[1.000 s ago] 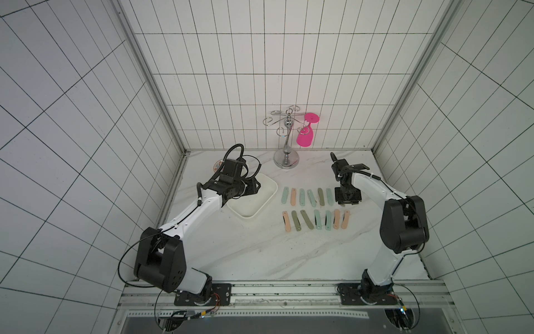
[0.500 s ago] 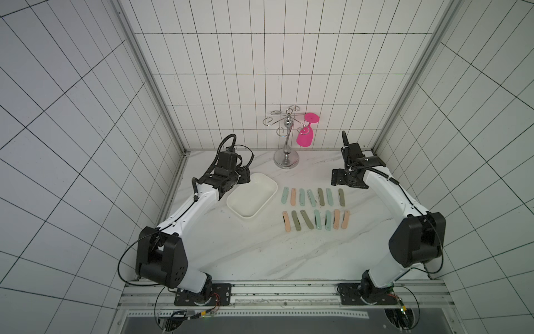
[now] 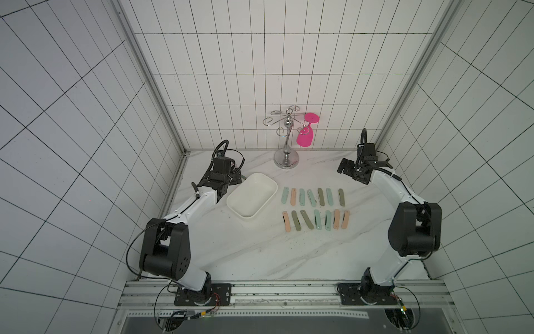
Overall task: Take the fruit knife out of the storage box
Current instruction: Reset both arms
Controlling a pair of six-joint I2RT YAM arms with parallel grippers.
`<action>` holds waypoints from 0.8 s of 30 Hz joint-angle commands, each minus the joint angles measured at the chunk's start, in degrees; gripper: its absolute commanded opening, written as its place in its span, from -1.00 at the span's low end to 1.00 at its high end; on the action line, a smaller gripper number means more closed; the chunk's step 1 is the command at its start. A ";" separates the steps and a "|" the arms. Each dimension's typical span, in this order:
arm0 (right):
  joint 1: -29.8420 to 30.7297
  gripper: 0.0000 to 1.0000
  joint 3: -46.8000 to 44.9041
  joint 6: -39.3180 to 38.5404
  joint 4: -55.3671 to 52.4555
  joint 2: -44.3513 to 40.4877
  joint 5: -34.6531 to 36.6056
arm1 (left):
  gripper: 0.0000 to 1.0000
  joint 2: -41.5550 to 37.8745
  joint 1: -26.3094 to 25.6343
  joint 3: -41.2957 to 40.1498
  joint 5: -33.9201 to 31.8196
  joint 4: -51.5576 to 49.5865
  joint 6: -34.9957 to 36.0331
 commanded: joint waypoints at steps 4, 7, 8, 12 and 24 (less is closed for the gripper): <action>-0.42 0.97 -11.90 -6.10 14.43 -3.69 8.28 | 0.95 -0.05 4.73 -10.52 -1.53 19.45 6.71; -1.00 0.97 -19.07 -10.16 22.97 -6.02 10.38 | 0.95 -0.05 4.94 -16.34 -2.62 27.67 9.60; -1.25 0.97 -21.10 -11.09 24.98 -6.49 11.47 | 0.96 0.31 5.15 -18.25 -3.18 30.95 9.70; -3.89 0.97 -28.94 -11.04 33.43 -9.21 12.17 | 0.95 1.61 6.51 -25.32 -2.36 42.52 7.56; -4.53 0.97 -46.30 -10.30 48.78 -17.49 15.11 | 0.95 -0.63 6.52 -36.51 1.27 61.13 9.53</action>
